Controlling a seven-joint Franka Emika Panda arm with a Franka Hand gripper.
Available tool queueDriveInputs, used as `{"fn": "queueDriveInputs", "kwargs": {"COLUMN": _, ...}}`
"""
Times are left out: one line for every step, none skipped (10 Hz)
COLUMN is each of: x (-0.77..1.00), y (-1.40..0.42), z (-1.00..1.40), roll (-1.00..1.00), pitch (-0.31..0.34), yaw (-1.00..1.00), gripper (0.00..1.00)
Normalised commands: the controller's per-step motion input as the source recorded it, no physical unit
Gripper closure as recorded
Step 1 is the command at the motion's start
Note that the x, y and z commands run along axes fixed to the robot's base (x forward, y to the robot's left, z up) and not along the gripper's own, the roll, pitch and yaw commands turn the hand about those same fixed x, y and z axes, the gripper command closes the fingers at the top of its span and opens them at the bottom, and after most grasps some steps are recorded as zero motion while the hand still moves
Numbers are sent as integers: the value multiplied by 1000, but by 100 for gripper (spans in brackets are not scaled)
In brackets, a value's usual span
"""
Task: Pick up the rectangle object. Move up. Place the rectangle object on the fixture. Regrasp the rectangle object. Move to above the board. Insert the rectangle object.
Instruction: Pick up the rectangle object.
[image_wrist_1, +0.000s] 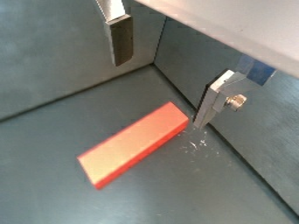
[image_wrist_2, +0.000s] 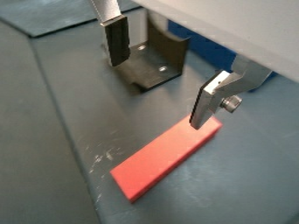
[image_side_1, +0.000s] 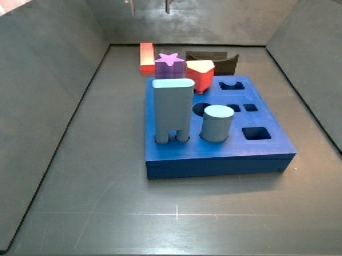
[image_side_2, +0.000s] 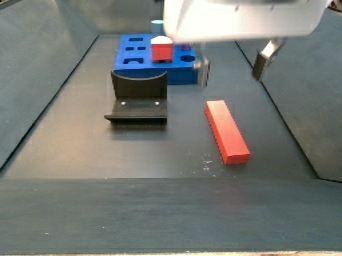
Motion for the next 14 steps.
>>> {"fn": "queueDriveInputs", "kwargs": {"x": 9, "y": 440, "z": -657, "roll": -96, "pitch": -77, "yaw": 406, "gripper": 0}}
{"fn": "queueDriveInputs", "kwargs": {"x": -200, "y": 294, "z": -606, "roll": 0, "pitch": -66, "yaw": -26, "gripper": 0}}
{"fn": "queueDriveInputs", "kwargs": {"x": -114, "y": 271, "z": -489, "roll": 51, "pitch": 0, "yaw": -46, "gripper": 0}}
{"fn": "queueDriveInputs", "kwargs": {"x": -54, "y": 140, "z": -551, "roll": 120, "pitch": 0, "yaw": -386, "gripper": 0}}
{"fn": "queueDriveInputs", "kwargs": {"x": -43, "y": 166, "z": -523, "roll": 91, "pitch": 0, "yaw": -494, "gripper": 0}}
{"fn": "queueDriveInputs", "kwargs": {"x": -23, "y": 217, "z": -497, "roll": 40, "pitch": 0, "yaw": -600, "gripper": 0}}
{"fn": "queueDriveInputs", "kwargs": {"x": -94, "y": 209, "z": -403, "roll": 0, "pitch": 0, "yaw": -469, "gripper": 0}}
{"fn": "queueDriveInputs", "kwargs": {"x": -57, "y": 126, "z": -371, "roll": 9, "pitch": 0, "yaw": -223, "gripper": 0}}
{"fn": "queueDriveInputs", "kwargs": {"x": -60, "y": 71, "z": -423, "roll": 0, "pitch": 0, "yaw": -166, "gripper": 0}}
{"fn": "queueDriveInputs", "kwargs": {"x": -89, "y": 129, "z": -577, "roll": -56, "pitch": -56, "yaw": -109, "gripper": 0}}
{"fn": "queueDriveInputs", "kwargs": {"x": -106, "y": 146, "z": -777, "roll": -161, "pitch": -123, "yaw": -157, "gripper": 0}}
{"fn": "queueDriveInputs", "kwargs": {"x": -114, "y": 174, "z": -649, "roll": -190, "pitch": -189, "yaw": -74, "gripper": 0}}
{"fn": "queueDriveInputs", "kwargs": {"x": -51, "y": 86, "z": -386, "roll": -126, "pitch": -100, "yaw": -17, "gripper": 0}}
{"fn": "queueDriveInputs", "kwargs": {"x": -29, "y": 86, "z": -374, "roll": -117, "pitch": -77, "yaw": -17, "gripper": 0}}
